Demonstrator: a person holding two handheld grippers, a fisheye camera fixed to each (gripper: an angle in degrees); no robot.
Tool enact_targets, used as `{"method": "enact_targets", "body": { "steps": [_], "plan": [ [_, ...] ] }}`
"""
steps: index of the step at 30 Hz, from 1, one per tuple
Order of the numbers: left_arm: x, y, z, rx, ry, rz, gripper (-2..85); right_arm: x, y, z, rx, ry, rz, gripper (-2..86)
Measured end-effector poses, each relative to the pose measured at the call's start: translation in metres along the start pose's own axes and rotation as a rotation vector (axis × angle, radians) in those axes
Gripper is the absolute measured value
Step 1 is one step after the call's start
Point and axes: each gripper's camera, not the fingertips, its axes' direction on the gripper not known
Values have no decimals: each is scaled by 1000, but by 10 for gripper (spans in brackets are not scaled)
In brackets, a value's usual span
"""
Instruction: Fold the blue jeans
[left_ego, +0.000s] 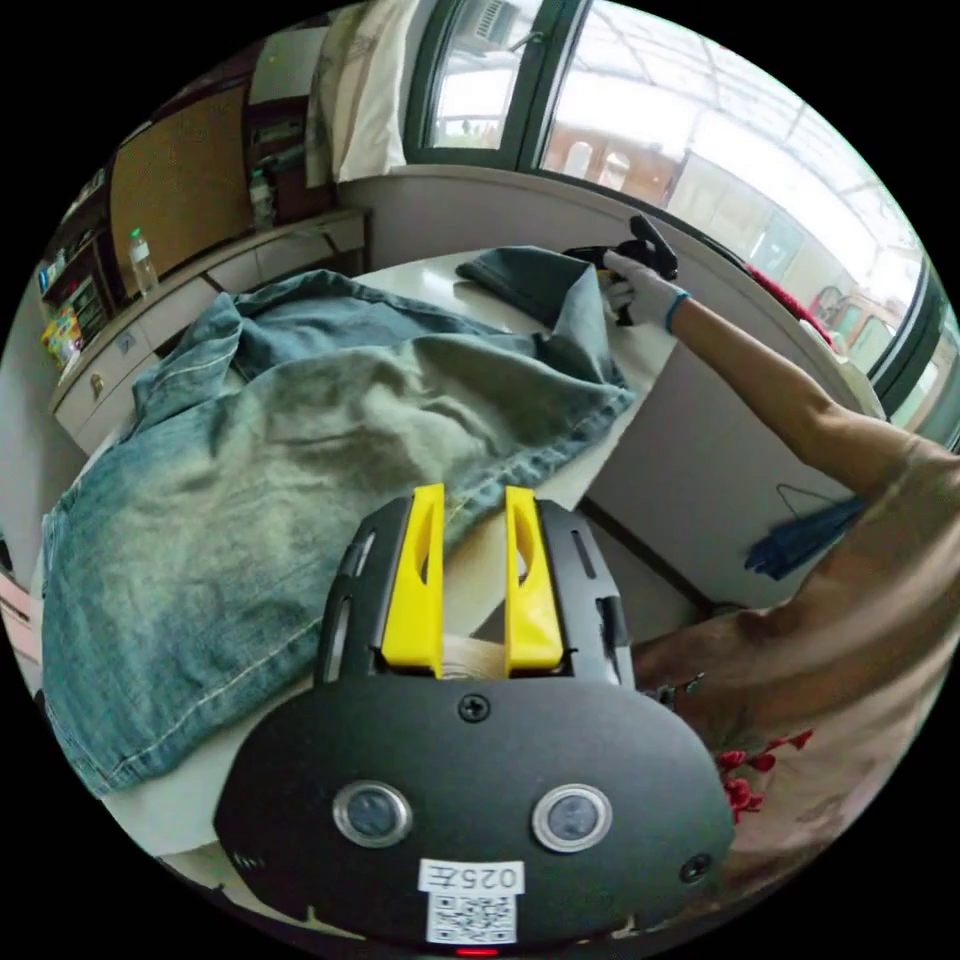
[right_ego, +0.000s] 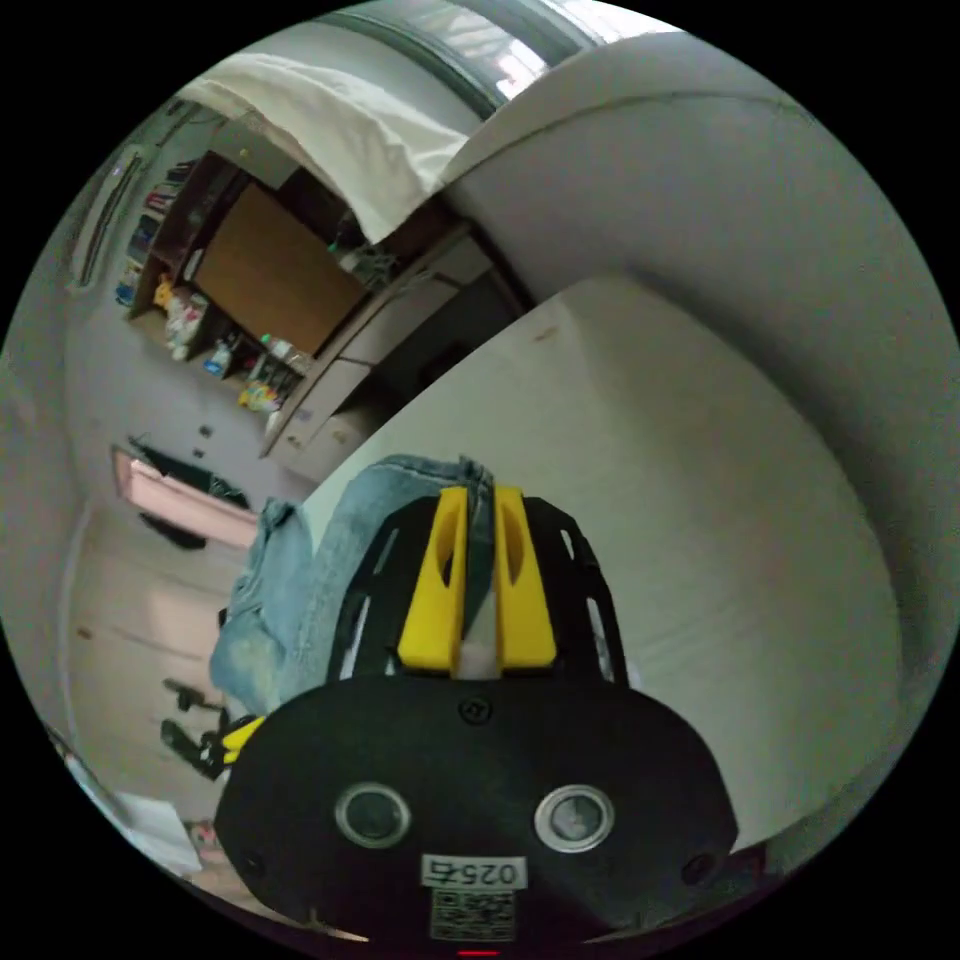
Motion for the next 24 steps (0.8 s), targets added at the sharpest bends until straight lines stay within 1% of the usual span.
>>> {"method": "enact_targets", "body": {
  "steps": [1,3,4,5,6,7,8,10,11,12,15,16,18,20,21,22,23,24],
  "plan": [
    [-4,1,3,-4,-10,-24,30,0,-2,-1,-24,-78,-24,28],
    [-11,4,8,-22,25,-48,-1,-14,9,-29,93,-14,-52,15],
    [-16,8,9,-24,56,-72,-7,-34,23,-56,189,135,-105,9],
    [-17,14,8,-21,80,-71,-11,-56,39,-82,269,332,-159,6],
    [-18,17,8,-21,93,-71,-12,-66,48,-94,309,432,-185,5],
    [-18,23,9,-30,123,-72,-13,-80,66,-113,360,624,-222,4],
    [-16,27,11,-37,160,-63,-13,-85,80,-125,372,765,-228,4],
    [-16,32,19,-47,207,-73,-11,-73,94,-132,309,841,-216,4],
    [-15,33,24,-44,222,-68,-7,-57,99,-130,242,862,-188,6],
    [-16,34,25,-44,231,-69,-5,-47,101,-128,216,856,-173,7],
    [-24,31,20,-71,284,-41,10,2,107,-116,87,751,-100,18],
    [-30,30,6,-47,304,-18,13,12,110,-114,42,735,-65,25],
    [-43,31,-26,31,302,-1,16,14,119,-120,35,732,-20,41],
    [-67,33,-75,152,201,7,17,-4,139,-142,126,758,-5,64],
    [-74,33,-85,178,160,5,17,-12,145,-148,163,773,-5,65],
    [-89,32,-98,204,67,-2,17,-31,157,-162,264,809,-27,62],
    [-106,28,-102,173,-33,-23,16,-53,168,-173,382,836,-53,56],
    [-114,25,-101,146,-84,-37,16,-63,172,-177,441,840,-60,49]
  ]
}}
